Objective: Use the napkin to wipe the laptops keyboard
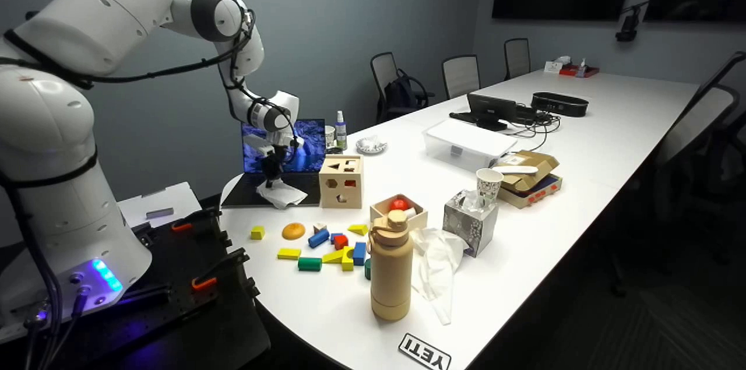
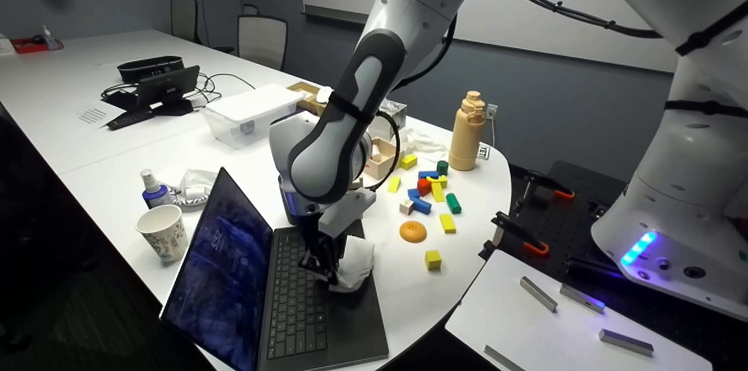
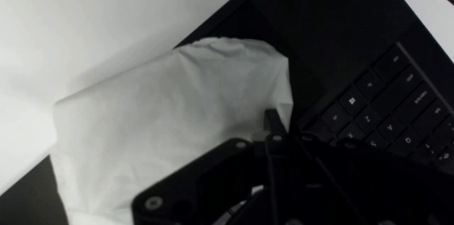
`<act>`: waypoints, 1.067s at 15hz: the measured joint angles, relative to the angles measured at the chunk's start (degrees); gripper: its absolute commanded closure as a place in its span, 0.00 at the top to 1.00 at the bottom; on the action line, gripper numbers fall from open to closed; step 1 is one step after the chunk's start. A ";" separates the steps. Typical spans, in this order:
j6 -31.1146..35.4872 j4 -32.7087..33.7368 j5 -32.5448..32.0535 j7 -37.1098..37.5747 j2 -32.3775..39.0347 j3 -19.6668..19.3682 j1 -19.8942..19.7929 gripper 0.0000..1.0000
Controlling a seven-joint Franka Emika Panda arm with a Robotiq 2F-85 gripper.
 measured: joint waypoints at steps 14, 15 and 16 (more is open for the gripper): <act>17.07 -24.46 9.10 1.37 -18.73 0.30 -4.71 0.00; 18.35 -27.54 10.53 1.75 -21.28 0.23 -5.34 0.00; 19.29 -30.59 11.67 2.52 -23.94 0.07 -5.99 0.00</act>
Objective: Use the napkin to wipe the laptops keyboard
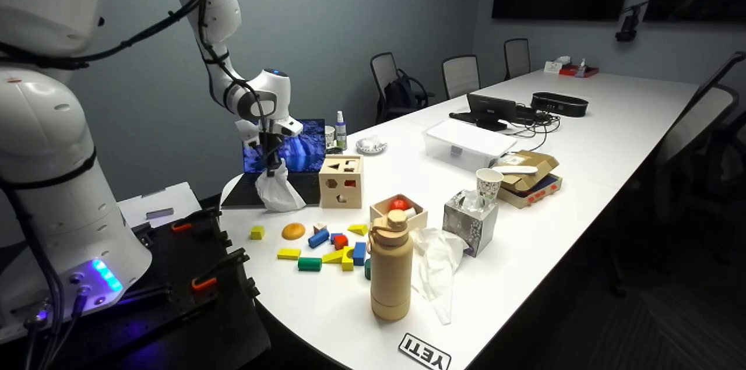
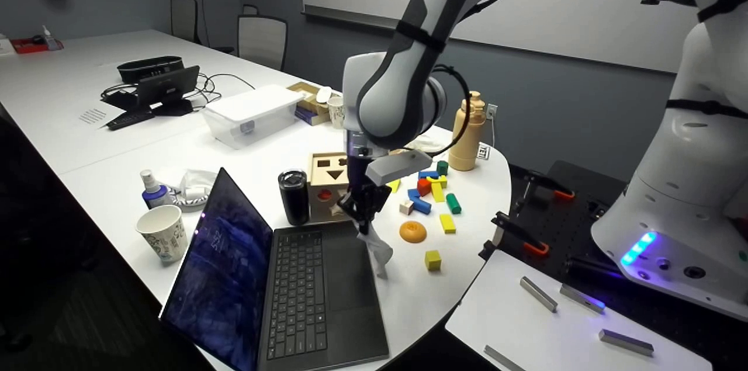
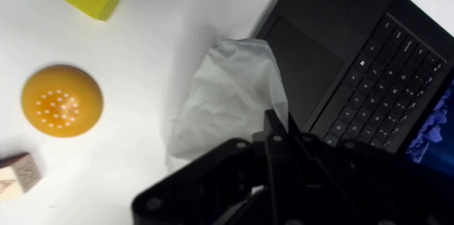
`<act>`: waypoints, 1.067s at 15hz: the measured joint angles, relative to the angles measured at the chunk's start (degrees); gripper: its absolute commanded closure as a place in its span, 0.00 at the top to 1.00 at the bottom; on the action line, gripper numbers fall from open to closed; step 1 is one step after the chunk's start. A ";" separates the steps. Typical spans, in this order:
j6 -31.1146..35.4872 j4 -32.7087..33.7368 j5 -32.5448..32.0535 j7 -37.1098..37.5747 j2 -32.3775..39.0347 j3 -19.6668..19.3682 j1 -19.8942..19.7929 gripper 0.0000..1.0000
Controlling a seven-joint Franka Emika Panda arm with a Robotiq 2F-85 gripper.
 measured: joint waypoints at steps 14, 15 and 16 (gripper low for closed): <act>1.91 -13.68 -1.11 3.68 -15.48 -5.65 -1.22 0.00; 2.57 -13.49 -2.34 4.81 -15.63 -7.31 -1.24 0.00; 3.09 -13.19 -3.91 5.98 -15.93 -9.35 -1.29 0.00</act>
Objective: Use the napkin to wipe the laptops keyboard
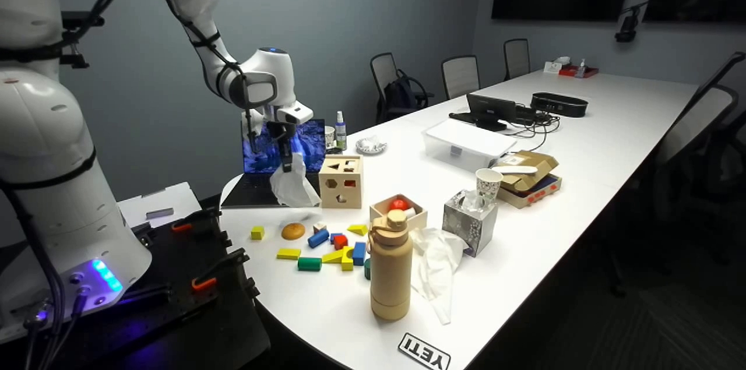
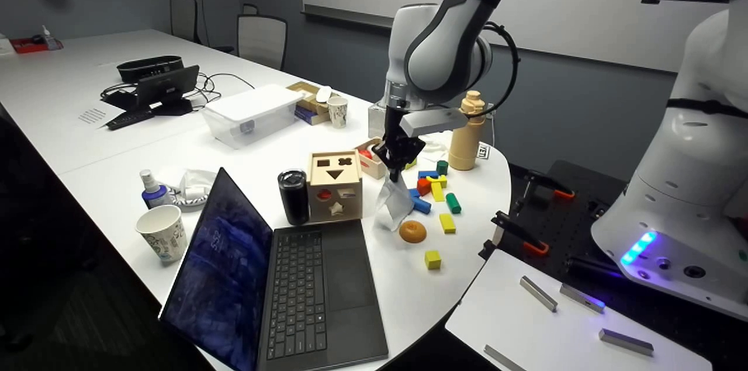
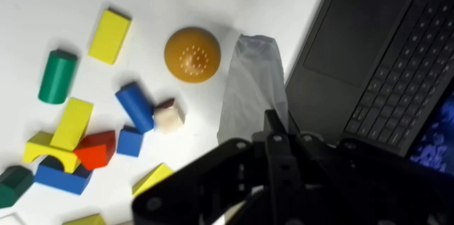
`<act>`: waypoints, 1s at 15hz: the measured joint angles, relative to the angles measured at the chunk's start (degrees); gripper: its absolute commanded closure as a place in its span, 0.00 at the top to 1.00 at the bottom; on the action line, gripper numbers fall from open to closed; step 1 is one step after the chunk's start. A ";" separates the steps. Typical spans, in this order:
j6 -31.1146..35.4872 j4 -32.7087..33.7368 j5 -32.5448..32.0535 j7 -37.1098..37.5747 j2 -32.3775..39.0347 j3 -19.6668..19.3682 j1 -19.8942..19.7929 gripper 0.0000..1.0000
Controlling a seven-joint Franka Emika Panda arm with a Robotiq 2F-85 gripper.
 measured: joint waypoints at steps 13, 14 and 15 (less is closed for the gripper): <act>0.27 12.37 -9.18 5.40 0.86 -14.94 -8.06 0.00; 0.33 13.66 -9.18 5.40 1.85 -15.41 -8.62 0.00; 0.42 14.96 -9.18 5.40 2.92 -16.02 -9.05 0.00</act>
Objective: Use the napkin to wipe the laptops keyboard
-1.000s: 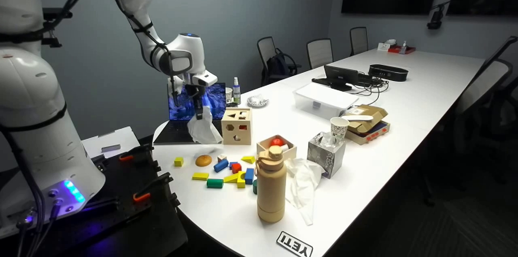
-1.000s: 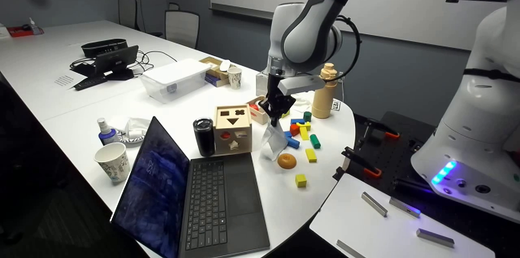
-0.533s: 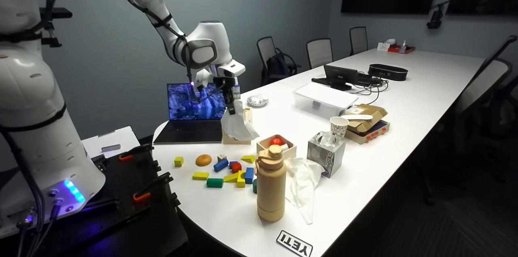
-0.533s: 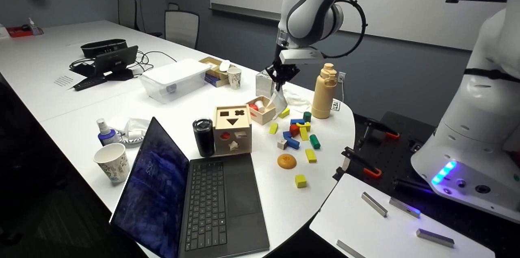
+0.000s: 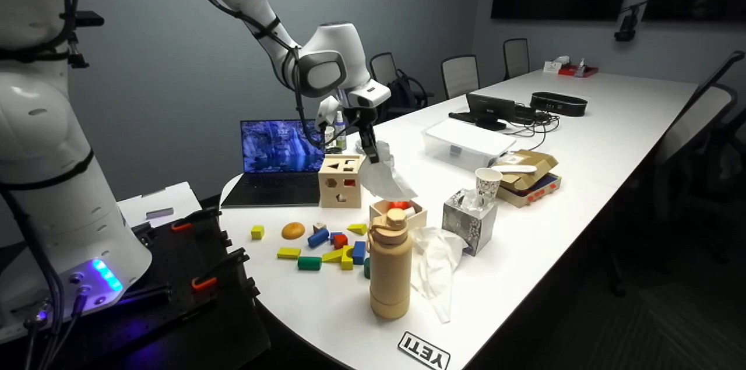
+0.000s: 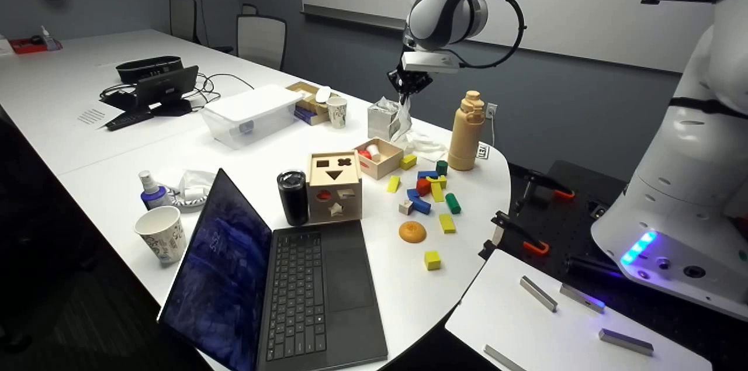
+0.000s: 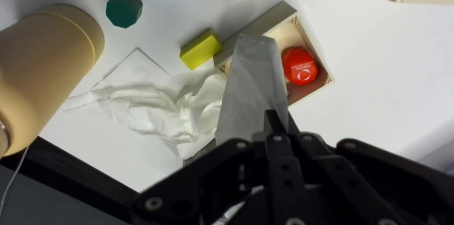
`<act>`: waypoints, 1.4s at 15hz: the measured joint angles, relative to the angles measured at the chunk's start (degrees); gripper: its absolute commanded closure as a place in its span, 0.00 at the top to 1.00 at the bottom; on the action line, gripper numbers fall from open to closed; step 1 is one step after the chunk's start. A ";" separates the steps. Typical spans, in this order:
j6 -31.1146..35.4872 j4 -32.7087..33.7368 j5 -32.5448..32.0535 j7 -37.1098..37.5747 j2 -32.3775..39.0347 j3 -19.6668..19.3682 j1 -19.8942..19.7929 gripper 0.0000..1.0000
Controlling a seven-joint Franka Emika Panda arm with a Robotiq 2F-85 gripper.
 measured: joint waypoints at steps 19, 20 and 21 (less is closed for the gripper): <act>0.48 13.25 1.60 12.82 14.70 -8.76 -0.20 0.78; 0.48 13.25 1.60 13.55 14.61 -8.98 0.22 0.87; 0.51 13.17 1.57 14.41 14.37 -9.37 0.82 0.93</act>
